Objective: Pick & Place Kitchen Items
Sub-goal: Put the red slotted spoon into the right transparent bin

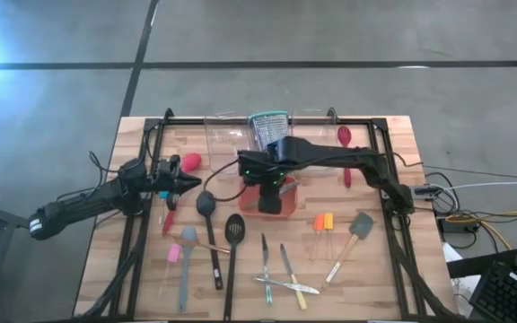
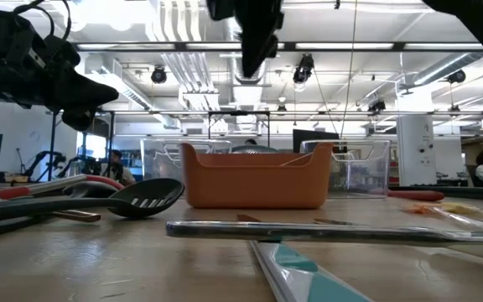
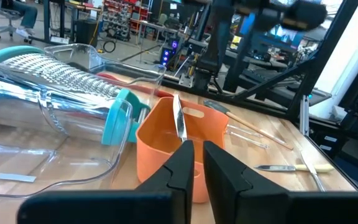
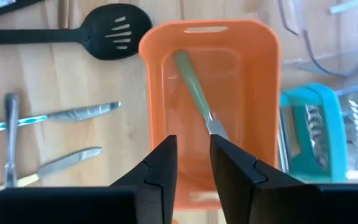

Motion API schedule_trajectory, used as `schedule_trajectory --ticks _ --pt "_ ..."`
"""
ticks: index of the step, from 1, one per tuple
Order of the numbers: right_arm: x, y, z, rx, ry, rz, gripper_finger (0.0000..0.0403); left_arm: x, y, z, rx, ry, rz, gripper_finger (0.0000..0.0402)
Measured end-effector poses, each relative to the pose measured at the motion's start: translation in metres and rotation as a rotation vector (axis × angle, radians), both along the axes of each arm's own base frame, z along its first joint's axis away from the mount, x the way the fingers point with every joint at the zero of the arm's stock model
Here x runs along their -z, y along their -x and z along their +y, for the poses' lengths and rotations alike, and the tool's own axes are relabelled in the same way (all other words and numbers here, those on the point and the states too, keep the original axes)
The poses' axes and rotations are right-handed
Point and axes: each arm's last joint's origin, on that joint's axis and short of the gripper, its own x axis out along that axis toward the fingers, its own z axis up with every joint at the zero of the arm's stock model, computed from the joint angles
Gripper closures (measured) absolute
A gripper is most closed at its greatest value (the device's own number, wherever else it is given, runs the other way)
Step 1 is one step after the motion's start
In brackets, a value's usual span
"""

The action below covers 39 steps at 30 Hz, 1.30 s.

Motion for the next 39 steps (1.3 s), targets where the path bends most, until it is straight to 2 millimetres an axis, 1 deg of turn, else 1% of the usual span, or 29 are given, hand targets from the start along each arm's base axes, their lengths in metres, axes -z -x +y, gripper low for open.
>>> schedule_trajectory --ticks 2,6,11,15,17,20,23,25,30,34,39 --pt "-0.011 0.008 0.0 0.028 0.008 -0.008 0.0322 0.0 0.0 0.0 0.0 0.0 0.0 0.0365" --pt "-0.031 0.026 -0.003 0.119 0.091 -0.023 0.033 0.0 0.0 0.0 0.0 0.0 0.001 0.0366" --pt "-0.06 0.051 -0.005 0.297 0.132 -0.092 0.0335 0.0 0.0 0.0 0.0 0.001 0.001 0.0362" --pt "-0.084 0.082 -0.003 0.464 0.15 -0.176 0.0329 0.0 0.0 0.0 0.0 0.001 0.001 0.0365" --pt "-0.092 0.1 -0.001 0.55 0.184 -0.21 0.0325 0.0 0.0 0.0 0.0 0.001 0.001 0.0367" --pt "-0.096 0.13 0.001 0.689 0.217 -0.25 0.0321 0.0 0.0 0.0 0.0 0.001 0.002 0.0365" --pt "-0.091 0.158 0.002 0.831 0.218 -0.269 0.0316 0.0 0.0 0.0 0.0 0.001 0.002 0.0362" --pt "-0.082 0.173 0.002 0.913 0.209 -0.258 0.0313 0.0 0.0 0.0 0.0 0.001 0.002 0.0362" --pt "-0.049 0.205 0.0 1.071 0.216 -0.199 0.0307 0.0 0.0 0.0 0.0 0.001 0.002 0.0367" --pt "-0.023 0.223 0.0 1.202 0.197 -0.179 0.0299 0.0 0.0 0.0 0.0 0.001 0.002 0.0364" --pt "0.008 0.238 0.0 1.235 0.101 -0.155 0.0274 0.0 0.0 0.0 0.0 0.001 0.002 0.0363"
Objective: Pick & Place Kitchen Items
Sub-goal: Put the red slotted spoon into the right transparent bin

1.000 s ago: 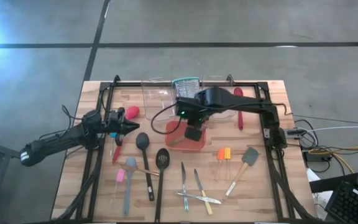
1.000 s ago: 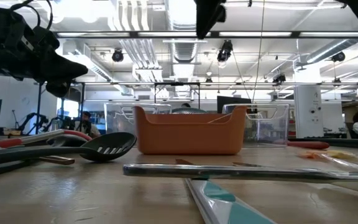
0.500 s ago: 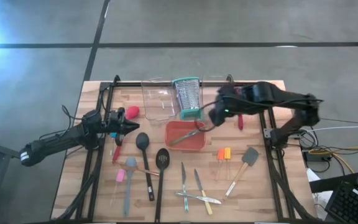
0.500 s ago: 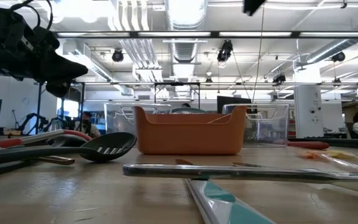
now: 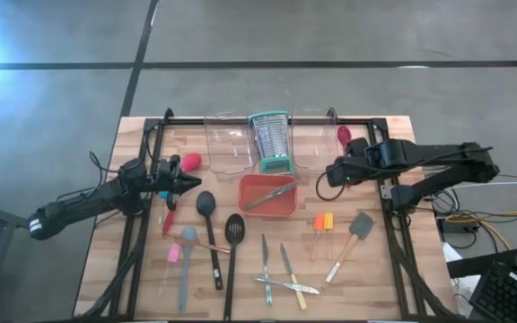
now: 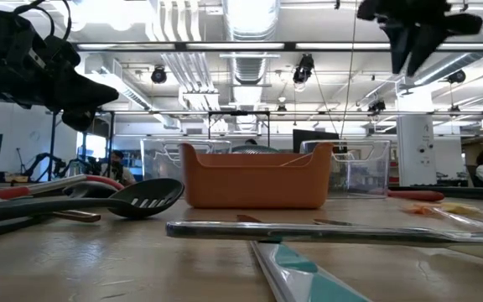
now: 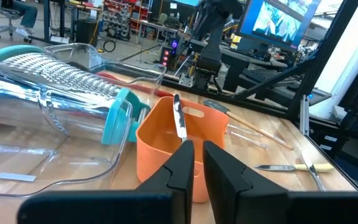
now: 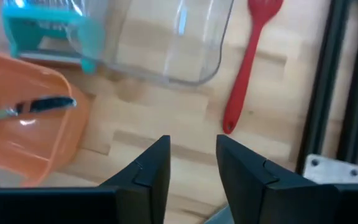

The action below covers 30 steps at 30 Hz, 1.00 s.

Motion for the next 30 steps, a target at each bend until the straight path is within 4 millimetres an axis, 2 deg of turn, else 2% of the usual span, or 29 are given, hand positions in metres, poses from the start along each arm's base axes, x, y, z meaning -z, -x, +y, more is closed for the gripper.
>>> schedule_trajectory --ticks 6,14,24,30 --pt "0.037 0.013 -0.008 0.066 -0.041 -0.009 0.0229 0.0 0.0 0.0 0.0 0.0 0.0 0.0366" --pt "0.08 0.022 -0.028 0.117 -0.088 0.098 0.0182 0.0 0.0 0.0 0.0 0.0 0.0 0.0364" --pt "0.116 0.022 -0.049 0.045 -0.082 0.075 0.0172 0.0 0.0 0.0 0.0 0.0 0.0 0.0362" --pt "0.137 0.03 -0.056 0.04 -0.099 0.09 0.0172 0.0 0.0 0.0 0.0 0.0 0.0 0.0367"
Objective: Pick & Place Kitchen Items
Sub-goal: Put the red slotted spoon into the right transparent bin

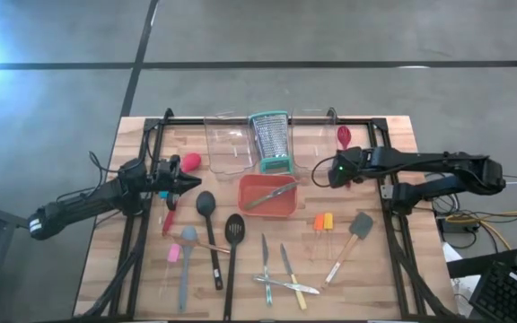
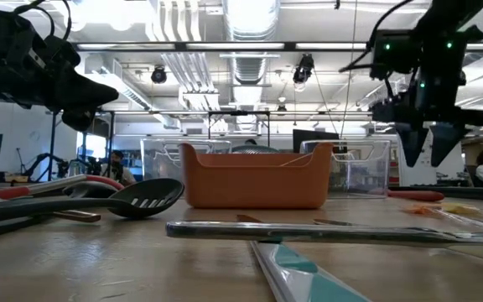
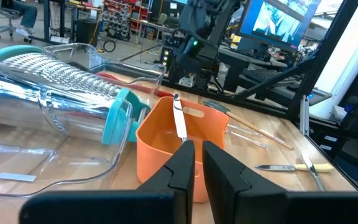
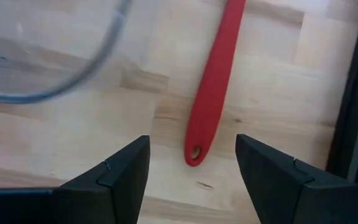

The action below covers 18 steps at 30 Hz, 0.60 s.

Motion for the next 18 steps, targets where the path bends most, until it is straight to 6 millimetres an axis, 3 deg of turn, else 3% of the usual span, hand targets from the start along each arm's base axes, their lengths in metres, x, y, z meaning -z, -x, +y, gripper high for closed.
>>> schedule_trajectory --ticks 18 --pt "0.045 0.015 -0.016 0.029 0.016 -0.073 0.0179 0.0 0.0 0.0 0.0 0.0 0.0 0.0364"
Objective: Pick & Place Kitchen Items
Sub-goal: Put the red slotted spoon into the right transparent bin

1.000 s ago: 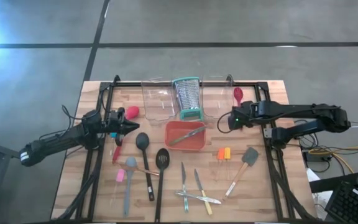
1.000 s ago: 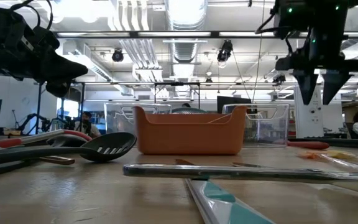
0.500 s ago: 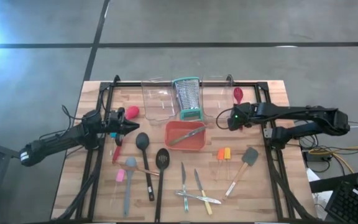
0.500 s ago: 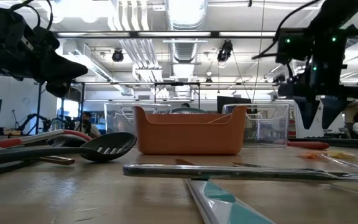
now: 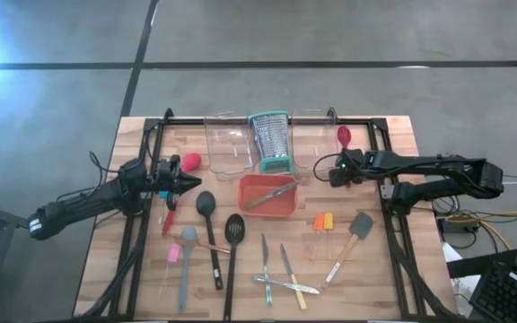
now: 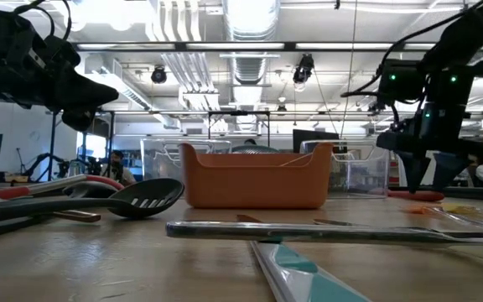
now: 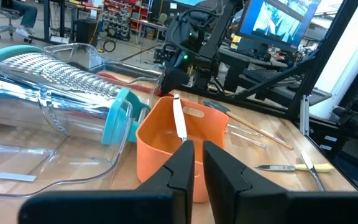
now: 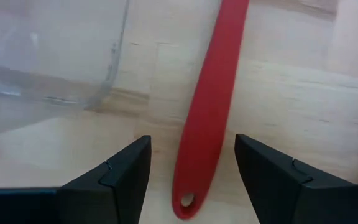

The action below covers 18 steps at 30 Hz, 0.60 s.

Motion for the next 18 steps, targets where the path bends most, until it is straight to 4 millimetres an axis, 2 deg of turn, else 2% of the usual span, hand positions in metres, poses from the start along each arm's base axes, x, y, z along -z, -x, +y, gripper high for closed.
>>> schedule_trajectory --ticks 11,18 --pt "0.021 -0.004 -0.004 0.002 0.006 0.087 0.0204 0.0 0.0 0.0 0.0 0.0 0.0 0.0366" --pt "0.021 -0.004 -0.005 0.008 0.035 0.093 0.026 0.0 0.0 0.0 0.0 0.0 0.0 0.0363"
